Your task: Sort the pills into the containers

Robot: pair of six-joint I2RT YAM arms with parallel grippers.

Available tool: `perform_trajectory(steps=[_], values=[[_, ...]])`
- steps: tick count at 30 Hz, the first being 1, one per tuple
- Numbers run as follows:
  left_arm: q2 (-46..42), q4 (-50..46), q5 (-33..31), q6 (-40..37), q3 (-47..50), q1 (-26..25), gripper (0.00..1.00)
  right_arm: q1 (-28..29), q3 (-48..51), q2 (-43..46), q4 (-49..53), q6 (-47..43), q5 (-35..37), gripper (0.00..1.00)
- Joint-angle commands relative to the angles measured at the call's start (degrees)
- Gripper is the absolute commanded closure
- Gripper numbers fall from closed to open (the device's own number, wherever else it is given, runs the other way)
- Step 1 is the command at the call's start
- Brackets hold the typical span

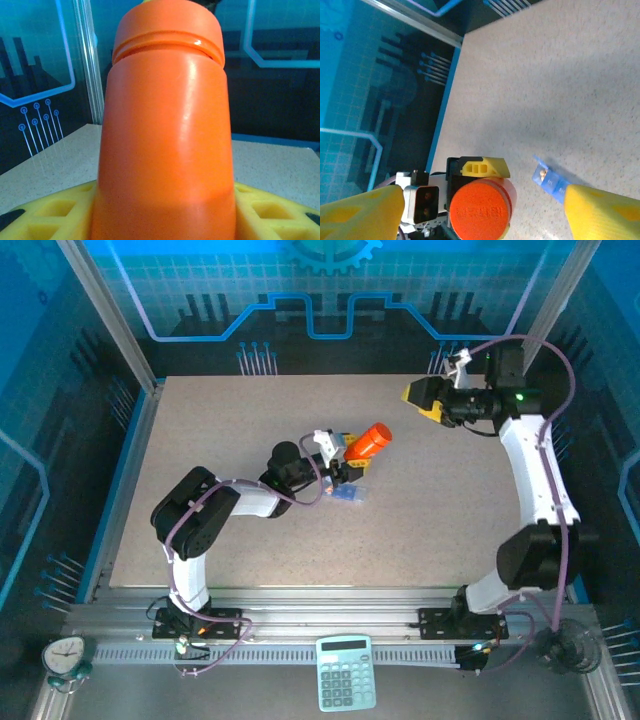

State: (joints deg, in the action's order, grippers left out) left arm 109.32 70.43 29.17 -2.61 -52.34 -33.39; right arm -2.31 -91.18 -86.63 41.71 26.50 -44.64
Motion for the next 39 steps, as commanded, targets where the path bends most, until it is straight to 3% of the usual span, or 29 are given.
perform_trajectory(steps=[1,5,10,28,35,39], values=[[-1.9,5.5,-2.3,4.7,-2.7,-0.3,1.00,-0.1,7.9,5.2,-20.1,9.9,0.6,0.18],[-1.9,5.9,-3.6,7.6,-3.9,-0.5,1.00,0.1,16.6,10.9,-33.9,12.9,5.5,0.18],[-1.4,7.0,-4.6,10.8,-4.8,-0.6,1.00,1.1,21.2,13.1,-41.8,12.1,6.8,0.15],[-1.3,8.1,-3.7,15.7,-5.7,-0.6,1.00,11.4,19.9,8.6,-39.4,5.6,7.7,0.10],[-1.3,8.3,-3.6,15.8,-5.5,-0.6,1.00,13.7,18.7,7.4,-36.5,3.4,8.6,0.14],[-1.4,8.2,-3.5,15.8,-5.4,-0.6,1.00,13.9,18.5,7.0,-35.9,3.2,8.7,0.21]])
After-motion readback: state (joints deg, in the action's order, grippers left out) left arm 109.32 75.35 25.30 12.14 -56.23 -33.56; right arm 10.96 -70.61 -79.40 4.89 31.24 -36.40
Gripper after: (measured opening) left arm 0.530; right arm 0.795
